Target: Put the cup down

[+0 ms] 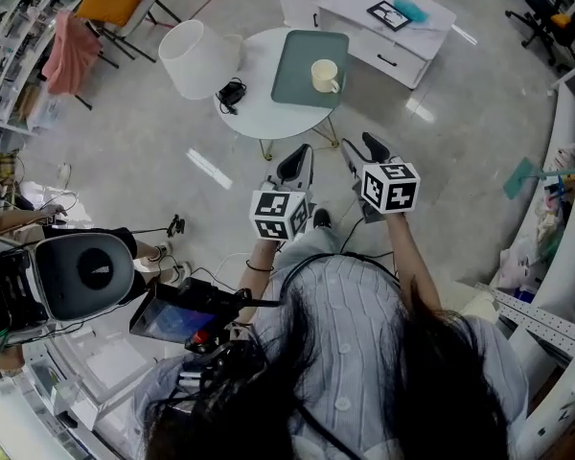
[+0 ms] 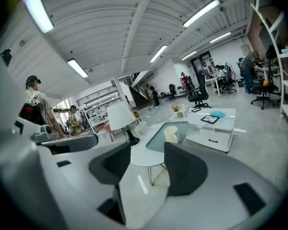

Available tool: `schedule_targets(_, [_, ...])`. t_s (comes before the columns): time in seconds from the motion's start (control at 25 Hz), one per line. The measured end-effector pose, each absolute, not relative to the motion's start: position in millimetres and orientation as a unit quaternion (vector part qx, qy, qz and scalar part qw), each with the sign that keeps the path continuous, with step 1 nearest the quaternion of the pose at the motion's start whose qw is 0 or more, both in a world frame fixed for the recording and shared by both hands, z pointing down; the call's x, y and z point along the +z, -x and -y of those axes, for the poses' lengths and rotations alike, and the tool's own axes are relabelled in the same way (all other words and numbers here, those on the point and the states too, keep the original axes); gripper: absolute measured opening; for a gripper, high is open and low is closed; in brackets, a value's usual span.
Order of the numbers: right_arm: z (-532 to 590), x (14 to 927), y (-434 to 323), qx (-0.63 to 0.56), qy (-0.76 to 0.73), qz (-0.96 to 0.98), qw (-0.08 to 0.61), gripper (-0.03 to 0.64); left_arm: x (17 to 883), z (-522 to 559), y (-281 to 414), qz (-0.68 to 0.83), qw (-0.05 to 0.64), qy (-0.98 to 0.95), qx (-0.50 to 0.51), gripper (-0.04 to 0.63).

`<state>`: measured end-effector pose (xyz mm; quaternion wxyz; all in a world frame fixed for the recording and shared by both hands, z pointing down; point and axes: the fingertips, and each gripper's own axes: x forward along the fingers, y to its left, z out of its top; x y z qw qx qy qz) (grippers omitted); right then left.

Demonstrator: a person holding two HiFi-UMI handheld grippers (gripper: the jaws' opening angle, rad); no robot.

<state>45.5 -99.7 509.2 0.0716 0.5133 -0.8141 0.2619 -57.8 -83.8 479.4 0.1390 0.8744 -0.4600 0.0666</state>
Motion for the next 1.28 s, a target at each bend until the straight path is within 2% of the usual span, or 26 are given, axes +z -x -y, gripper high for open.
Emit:
schedule_targets(0.32, [30, 515, -73, 0.267, -0.514, 0.813, 0.059, 0.190, 486, 21, 27, 0.458, 0.141, -0.875, 0.069, 0.018])
schedule_targets(0.88, [-73, 515, -73, 0.256, -0.481, 0.835, 0.073, 0.126, 493, -72, 11, 0.469, 0.145, -0.869, 0.067, 0.018])
schedule_targets(1.28, [-113, 516, -62, 0.248, -0.454, 0.851, 0.086, 0.090, 496, -116, 28, 0.504, 0.150, -0.849, 0.056, 0.018])
